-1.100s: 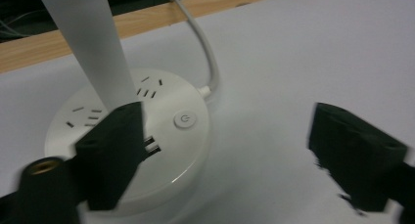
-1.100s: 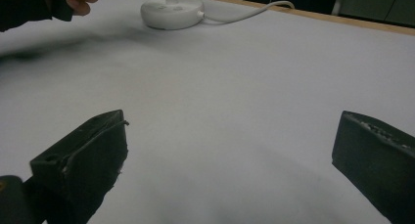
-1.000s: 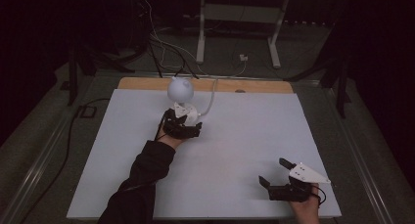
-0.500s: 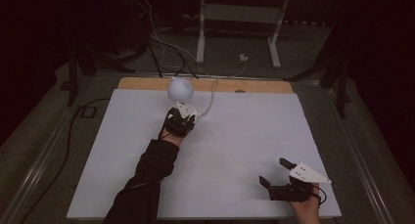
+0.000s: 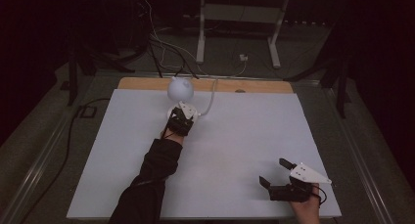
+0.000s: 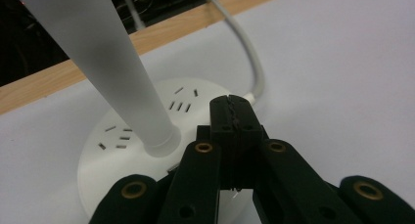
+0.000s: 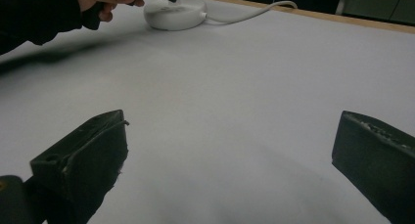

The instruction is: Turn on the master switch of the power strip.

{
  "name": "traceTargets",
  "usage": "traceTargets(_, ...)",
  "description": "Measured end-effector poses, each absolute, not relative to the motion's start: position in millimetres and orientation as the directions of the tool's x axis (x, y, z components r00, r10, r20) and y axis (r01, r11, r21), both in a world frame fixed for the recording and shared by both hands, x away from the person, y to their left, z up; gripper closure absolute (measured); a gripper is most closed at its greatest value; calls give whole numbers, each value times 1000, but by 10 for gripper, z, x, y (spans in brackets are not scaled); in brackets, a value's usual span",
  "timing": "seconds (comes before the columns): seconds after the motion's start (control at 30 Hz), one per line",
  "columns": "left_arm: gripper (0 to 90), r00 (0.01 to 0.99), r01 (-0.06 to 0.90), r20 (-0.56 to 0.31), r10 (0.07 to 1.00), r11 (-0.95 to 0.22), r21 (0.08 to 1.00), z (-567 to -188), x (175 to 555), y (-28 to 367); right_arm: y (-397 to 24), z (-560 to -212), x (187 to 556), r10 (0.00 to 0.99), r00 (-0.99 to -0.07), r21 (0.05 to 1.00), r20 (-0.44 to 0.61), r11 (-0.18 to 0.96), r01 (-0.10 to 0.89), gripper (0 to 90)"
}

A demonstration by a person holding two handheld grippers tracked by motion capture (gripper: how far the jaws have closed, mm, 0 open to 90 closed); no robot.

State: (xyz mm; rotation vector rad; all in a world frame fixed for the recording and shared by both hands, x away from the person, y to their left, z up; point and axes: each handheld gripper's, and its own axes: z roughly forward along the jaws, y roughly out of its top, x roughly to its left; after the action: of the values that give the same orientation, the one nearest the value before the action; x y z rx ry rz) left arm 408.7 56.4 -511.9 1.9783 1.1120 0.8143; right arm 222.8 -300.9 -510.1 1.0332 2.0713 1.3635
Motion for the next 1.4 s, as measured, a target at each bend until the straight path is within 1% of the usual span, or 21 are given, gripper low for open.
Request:
traceTargets(0.1,900,432,434,213,876,-410,802,-5142,4108,538,-3008,-5102,2228,786,-617,911,31,232,341,0)
traceTargets(0.2,900,440,436,226,869,-427,792,-5164,4128,523,-3010,-5100,2228,786,-617,912,31,231,340,0)
traceTargets(0.37,900,431,442,226,873,-423,791,-5189,4147,509,-3013,-5099,2227,786,-617,912,32,229,339,0)
traceTargets(0.47,900,429,442,244,870,-438,783,-5185,4145,493,-3015,-5102,2230,786,-617,912,33,230,341,0)
traceTargets(0.53,900,432,448,230,872,-429,784,-5180,4144,493,-3015,-5102,2229,786,-618,911,33,230,342,0)
traceTargets(0.9,900,439,443,245,864,-445,778,-5189,4142,495,-3008,-5105,2228,784,-619,909,32,234,344,0)
traceTargets(1.1,900,440,460,241,865,-448,767,-5175,4162,494,-3007,-5111,2232,784,-620,908,33,236,346,0)
traceTargets(1.2,900,454,459,235,859,-452,765,-5173,4169,506,-3007,-5113,2233,783,-621,907,34,236,348,0)
traceTargets(1.27,900,463,456,251,850,-472,754,-5166,4177,503,-3006,-5113,2233,783,-621,907,34,237,348,0)
traceTargets(1.4,900,470,473,238,850,-470,745,-5148,4203,503,-3005,-5118,2237,783,-620,906,36,237,352,0)
